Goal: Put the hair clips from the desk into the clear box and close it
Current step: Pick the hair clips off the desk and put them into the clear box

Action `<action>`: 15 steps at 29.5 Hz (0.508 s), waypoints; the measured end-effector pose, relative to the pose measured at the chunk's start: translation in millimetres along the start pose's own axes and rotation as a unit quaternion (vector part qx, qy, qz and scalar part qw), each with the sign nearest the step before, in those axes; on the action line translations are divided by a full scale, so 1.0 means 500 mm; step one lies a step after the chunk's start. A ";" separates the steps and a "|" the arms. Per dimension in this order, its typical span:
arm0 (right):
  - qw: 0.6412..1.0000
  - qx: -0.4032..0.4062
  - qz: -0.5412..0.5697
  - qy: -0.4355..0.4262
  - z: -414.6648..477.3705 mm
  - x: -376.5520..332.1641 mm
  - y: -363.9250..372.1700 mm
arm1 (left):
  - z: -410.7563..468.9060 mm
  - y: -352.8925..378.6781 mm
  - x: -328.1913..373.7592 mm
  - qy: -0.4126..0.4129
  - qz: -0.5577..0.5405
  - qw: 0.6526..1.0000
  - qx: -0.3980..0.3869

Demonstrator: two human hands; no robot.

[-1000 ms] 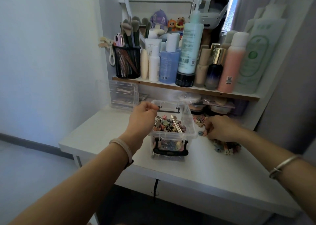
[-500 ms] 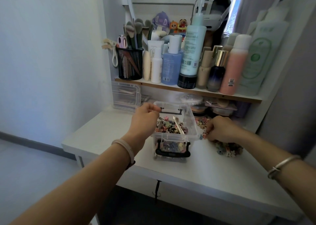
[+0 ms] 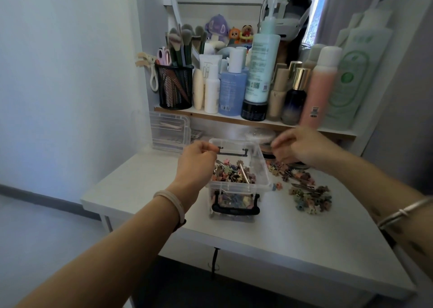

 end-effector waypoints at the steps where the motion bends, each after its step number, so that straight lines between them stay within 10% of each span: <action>1: 0.996 0.016 -0.086 0.002 0.007 0.025 -0.001 | 0.001 0.000 0.000 0.000 0.001 1.000 0.001; 5: 0.949 -0.010 -0.314 0.006 0.014 0.096 0.034 | 0.004 0.003 0.000 -0.002 -0.006 1.000 0.003; 15: 0.951 0.004 -0.304 -0.049 0.021 0.078 0.042 | 0.012 -0.004 -0.001 0.001 -0.005 1.000 0.004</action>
Point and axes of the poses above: each hand's wrist, its own z-axis towards the middle knuckle, its own y-axis out of the palm, x = y × z, the point moved 8 cm from there along z, towards the middle knuckle, and after that the axes turned 1 degree about y, right-handed, at the moved point
